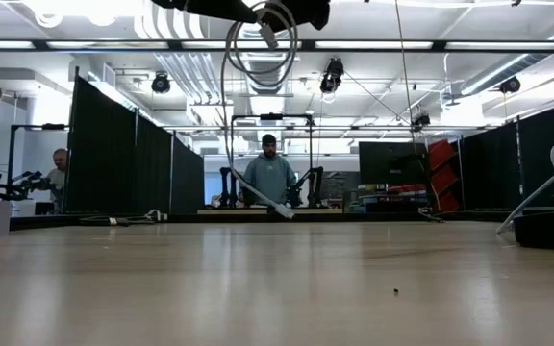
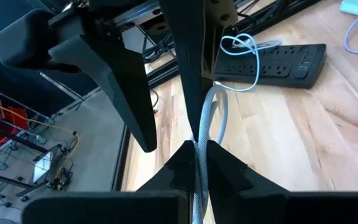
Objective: Plug in charger cables
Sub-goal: Insert the top left white charger cable into the black outlet extension
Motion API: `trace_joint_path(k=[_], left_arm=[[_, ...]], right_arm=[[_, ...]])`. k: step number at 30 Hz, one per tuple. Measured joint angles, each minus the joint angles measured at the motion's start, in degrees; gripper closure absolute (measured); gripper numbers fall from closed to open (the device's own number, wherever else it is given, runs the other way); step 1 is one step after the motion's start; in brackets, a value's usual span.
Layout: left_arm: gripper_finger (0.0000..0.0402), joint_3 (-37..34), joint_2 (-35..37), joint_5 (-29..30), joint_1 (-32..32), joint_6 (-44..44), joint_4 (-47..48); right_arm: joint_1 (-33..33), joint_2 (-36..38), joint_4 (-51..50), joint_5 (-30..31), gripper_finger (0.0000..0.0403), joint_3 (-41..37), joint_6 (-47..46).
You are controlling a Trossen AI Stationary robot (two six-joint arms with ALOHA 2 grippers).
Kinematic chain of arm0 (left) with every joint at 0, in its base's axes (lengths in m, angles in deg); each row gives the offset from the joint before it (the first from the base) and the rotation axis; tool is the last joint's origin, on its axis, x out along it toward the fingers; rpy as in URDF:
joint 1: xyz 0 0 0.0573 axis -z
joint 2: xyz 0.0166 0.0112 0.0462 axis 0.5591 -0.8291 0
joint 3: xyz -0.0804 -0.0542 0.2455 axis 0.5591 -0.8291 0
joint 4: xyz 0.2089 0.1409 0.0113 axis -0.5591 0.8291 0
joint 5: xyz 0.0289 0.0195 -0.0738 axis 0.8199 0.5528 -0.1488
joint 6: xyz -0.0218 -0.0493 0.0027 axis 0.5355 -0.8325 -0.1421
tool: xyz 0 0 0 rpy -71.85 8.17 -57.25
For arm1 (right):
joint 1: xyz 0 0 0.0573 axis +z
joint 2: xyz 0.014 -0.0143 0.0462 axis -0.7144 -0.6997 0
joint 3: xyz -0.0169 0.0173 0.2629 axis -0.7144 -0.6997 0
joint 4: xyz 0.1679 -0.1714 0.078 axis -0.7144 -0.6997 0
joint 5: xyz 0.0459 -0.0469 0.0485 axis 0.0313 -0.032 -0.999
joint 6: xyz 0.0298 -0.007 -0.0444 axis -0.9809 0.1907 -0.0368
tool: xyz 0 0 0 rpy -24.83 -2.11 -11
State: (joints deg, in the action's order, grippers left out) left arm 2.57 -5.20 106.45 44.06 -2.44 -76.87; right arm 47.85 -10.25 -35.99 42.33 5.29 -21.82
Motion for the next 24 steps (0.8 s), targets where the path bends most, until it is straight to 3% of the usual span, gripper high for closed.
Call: trace_joint_path(k=[24], left_arm=[[0.0387, 0.0, 0.0, 0.5, -0.1, -1.4, -2.4]], right_arm=[[1.5, 0.2, -2.5, -1.0, 0.0266, 0.0, 0.8]])
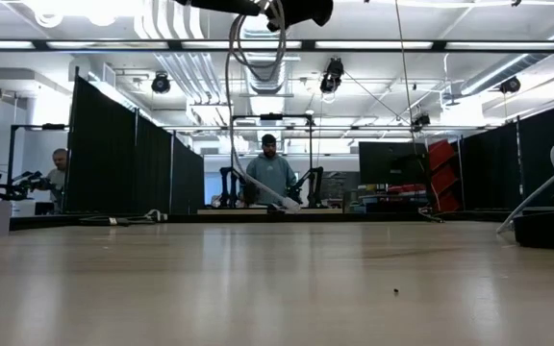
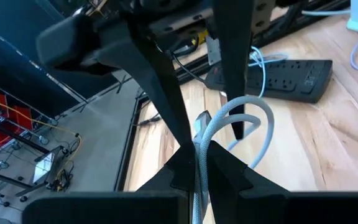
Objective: Plug in charger cables
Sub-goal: Insert the top left white charger cable into the black outlet extension
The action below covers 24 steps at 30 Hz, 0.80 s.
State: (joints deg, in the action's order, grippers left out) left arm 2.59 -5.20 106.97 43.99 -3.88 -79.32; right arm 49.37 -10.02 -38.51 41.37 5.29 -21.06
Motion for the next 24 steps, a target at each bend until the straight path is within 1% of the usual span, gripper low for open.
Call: trace_joint_path(k=[3, 9, 13, 17, 20, 24], left_arm=[[0.0387, 0.0, -0.1, 0.0, 0.0, -1.6, -0.1], [0.0387, 0.1, -1.4, 0.0, 0.0, -2.6, -0.2], [0.0387, 0.1, -2.9, -1.0, 0.1, -2.8, -0.6], [0.0387, 0.1, -3.1, -1.6, 0.1, -2.8, -0.5], [0.0387, 0.1, -3.0, -1.5, 0.1, -2.7, -0.5], [0.0387, 0.1, -3.3, -1.3, 0.1, -2.7, -1.0]], right_arm=[[0.0, 0.0, 0.0, 0.0, 0.0284, 0.0, 0.0], [0.0, -0.1, 0.0, 0.0, 0.0335, 0.0, -0.3], [0.0, -0.1, -0.4, -1.9, 0.0359, 0.0, -0.4], [0.0, -0.1, -2.1, -2.8, 0.0360, 0.0, -0.5], [0.0, -0.1, -4.9, -2.9, 0.0347, 0.0, -1.5], [0.0, -0.1, -5.8, -3.0, 0.0328, 0.0, -2.4]])
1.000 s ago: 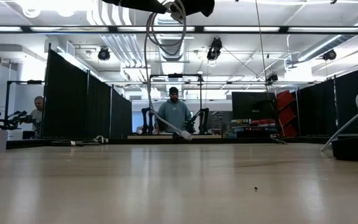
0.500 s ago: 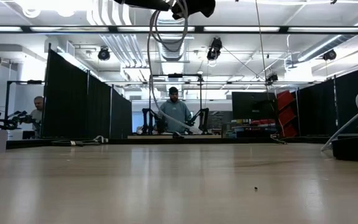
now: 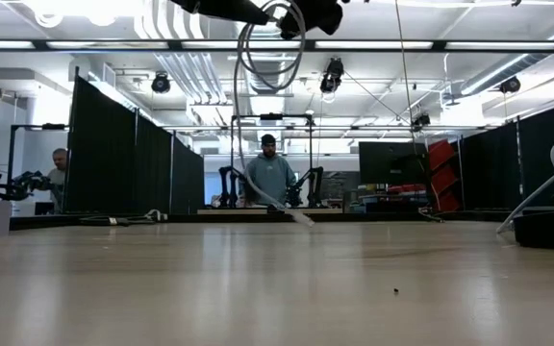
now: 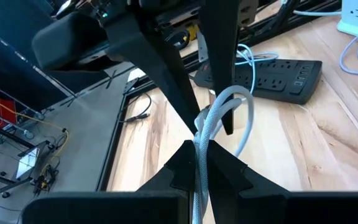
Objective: Plug in charger cables
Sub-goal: Insert the top left white charger cable into the black outlet extension
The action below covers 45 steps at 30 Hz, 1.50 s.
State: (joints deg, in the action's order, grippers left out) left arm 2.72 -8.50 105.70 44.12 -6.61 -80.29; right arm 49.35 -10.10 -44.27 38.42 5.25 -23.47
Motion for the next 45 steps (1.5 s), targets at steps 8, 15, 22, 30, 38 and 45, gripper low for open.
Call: trace_joint_path(k=[8, 15, 22, 30, 38, 45], left_arm=[[0.0387, 0.0, -3.5, -1.4, 0.0, -0.2, -1.3], [0.0387, 0.0, -3.8, -1.9, 0.1, -0.3, -1.7], [0.0387, 0.0, -3.8, -2.4, 0.0, -0.4, -2.1], [0.0387, -0.1, -3.9, -2.4, 0.0, -1.9, -3.0], [0.0387, -0.1, -3.9, -2.5, 0.0, -2.3, -2.9], [0.0387, -0.1, -3.9, -5.0, 0.0, -2.8, -2.5]], right_arm=[[0.0, 0.0, -0.9, -0.1, 0.0304, 0.0, 0.0], [0.0, 0.0, -2.2, -2.7, 0.0298, 0.0, 0.0], [0.0, -0.6, -2.2, -2.9, 0.0315, 0.0, -0.6], [0.0, -2.8, -1.7, -3.9, 0.0339, -0.1, -1.6], [0.0, -2.4, -1.8, -3.9, 0.0352, 0.7, -2.4], [0.0, -2.4, -1.7, -4.5, 0.0314, 1.1, -2.4]])
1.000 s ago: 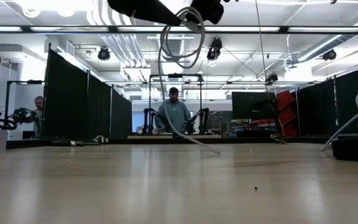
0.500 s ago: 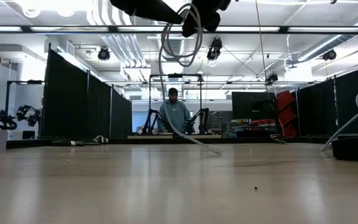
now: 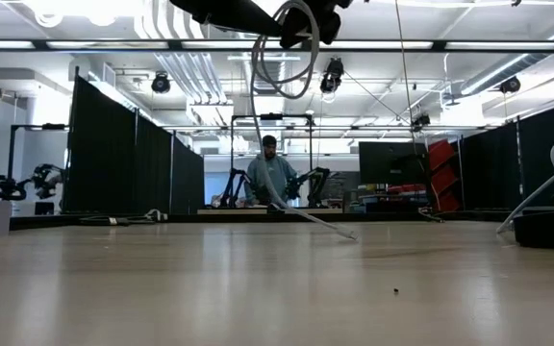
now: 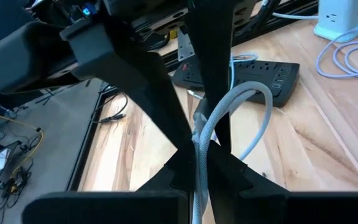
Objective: Plug in charger cables
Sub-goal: Insert the top left white charger cable into the black outlet extension
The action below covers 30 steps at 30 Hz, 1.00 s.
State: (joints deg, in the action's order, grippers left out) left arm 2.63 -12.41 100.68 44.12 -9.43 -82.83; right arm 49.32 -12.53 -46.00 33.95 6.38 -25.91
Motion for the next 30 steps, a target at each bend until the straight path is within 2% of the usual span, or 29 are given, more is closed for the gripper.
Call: trace_joint_path(k=[5, 8, 19, 23, 30], left_arm=[[0.0387, 0.0, 0.0, -0.1, 0.0, 0.0, 0.1], [0.0387, 0.0, 0.0, -0.2, 0.1, 0.0, 0.8], [0.0387, 0.0, 0.0, -0.3, 0.1, 0.0, 2.6], [0.0387, 0.0, 0.0, -0.4, 0.1, 0.0, 2.6], [0.0387, 0.0, 0.0, -0.1, 0.1, 0.1, 2.4]], right_arm=[[0.0, 0.0, 0.0, -0.5, 0.0289, 0.0, -0.8], [-0.4, 0.0, -0.1, -1.4, 0.0290, 0.0, -2.4], [-1.0, -0.4, -0.6, -5.2, 0.0389, 0.2, -3.8], [-1.1, -0.7, -0.8, -5.7, 0.0384, 0.2, -4.4], [-1.2, -0.8, -1.2, -5.6, 0.0316, 0.2, -5.5]])
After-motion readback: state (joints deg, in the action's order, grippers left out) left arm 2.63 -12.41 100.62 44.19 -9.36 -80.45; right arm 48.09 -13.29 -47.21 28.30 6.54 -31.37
